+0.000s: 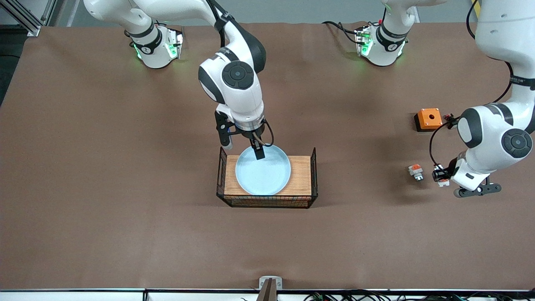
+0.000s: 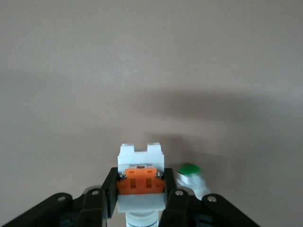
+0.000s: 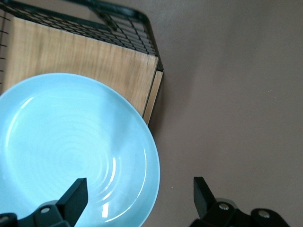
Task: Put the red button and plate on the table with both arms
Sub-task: 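Lower the button beside the other button while the right gripper grips the plate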
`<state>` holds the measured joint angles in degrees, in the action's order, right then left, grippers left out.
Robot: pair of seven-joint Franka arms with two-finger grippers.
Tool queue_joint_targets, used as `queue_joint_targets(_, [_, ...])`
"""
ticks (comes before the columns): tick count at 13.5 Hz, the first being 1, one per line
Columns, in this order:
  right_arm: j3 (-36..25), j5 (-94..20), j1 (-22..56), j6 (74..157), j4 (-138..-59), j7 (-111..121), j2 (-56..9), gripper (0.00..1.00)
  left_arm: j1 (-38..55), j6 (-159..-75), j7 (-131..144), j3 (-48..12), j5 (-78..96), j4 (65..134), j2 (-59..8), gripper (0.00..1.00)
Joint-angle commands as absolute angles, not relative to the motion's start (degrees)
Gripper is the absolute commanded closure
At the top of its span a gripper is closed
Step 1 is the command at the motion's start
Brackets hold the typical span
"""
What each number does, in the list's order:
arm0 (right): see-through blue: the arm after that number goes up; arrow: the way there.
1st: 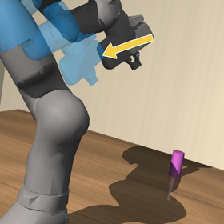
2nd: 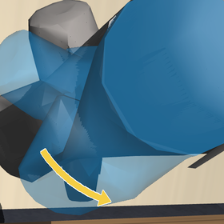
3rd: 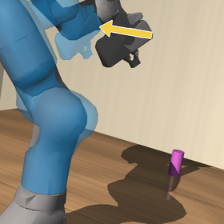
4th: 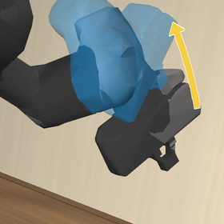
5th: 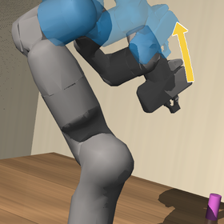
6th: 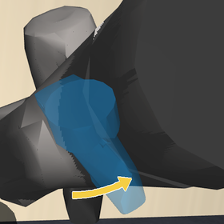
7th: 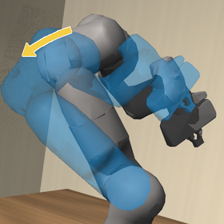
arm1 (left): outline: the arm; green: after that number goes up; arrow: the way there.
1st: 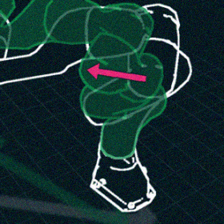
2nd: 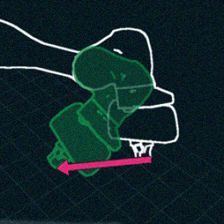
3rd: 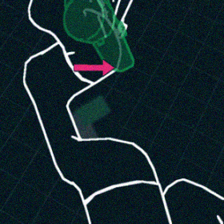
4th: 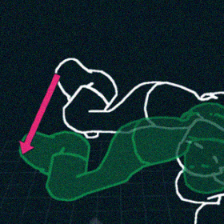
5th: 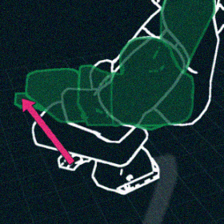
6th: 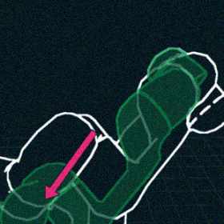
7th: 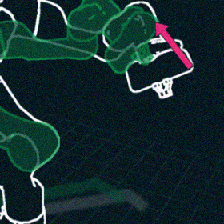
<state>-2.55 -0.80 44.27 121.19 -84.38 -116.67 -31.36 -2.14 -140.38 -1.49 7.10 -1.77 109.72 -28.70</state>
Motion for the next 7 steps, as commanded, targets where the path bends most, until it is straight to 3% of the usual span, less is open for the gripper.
queue_joint_targets(1, [-2.46,0.09,44.56,121.46,-82.53,-117.86,-33.40,0.02,-4.13,-143.52,-4.92,6.68,-2.90,109.51,-30.93,0.93])
queue_joint_targets(3, [-2.46,0.09,44.56,121.46,-82.53,-117.77,-33.49,0.03,-4.22,-143.53,-4.92,6.68,-2.90,109.51,-31.81,0.85])
queue_joint_targets(4, [-2.46,0.09,44.39,121.46,-82.53,-117.60,-33.57,0.07,-4.22,-143.61,-4.92,6.68,-2.90,109.42,-32.25,0.73])
queue_joint_targets(6, [-2.46,0.18,44.65,121.46,-82.53,-117.60,-33.92,0.22,-4.22,-143.53,-4.83,6.59,-2.73,109.42,-32.08,0.00])
queue_joint_targets(7, [-2.46,0.09,44.65,121.46,-82.53,-117.42,-33.93,0.31,-3.87,-143.18,-4.92,6.59,-2.72,109.42,-31.73,0.00])
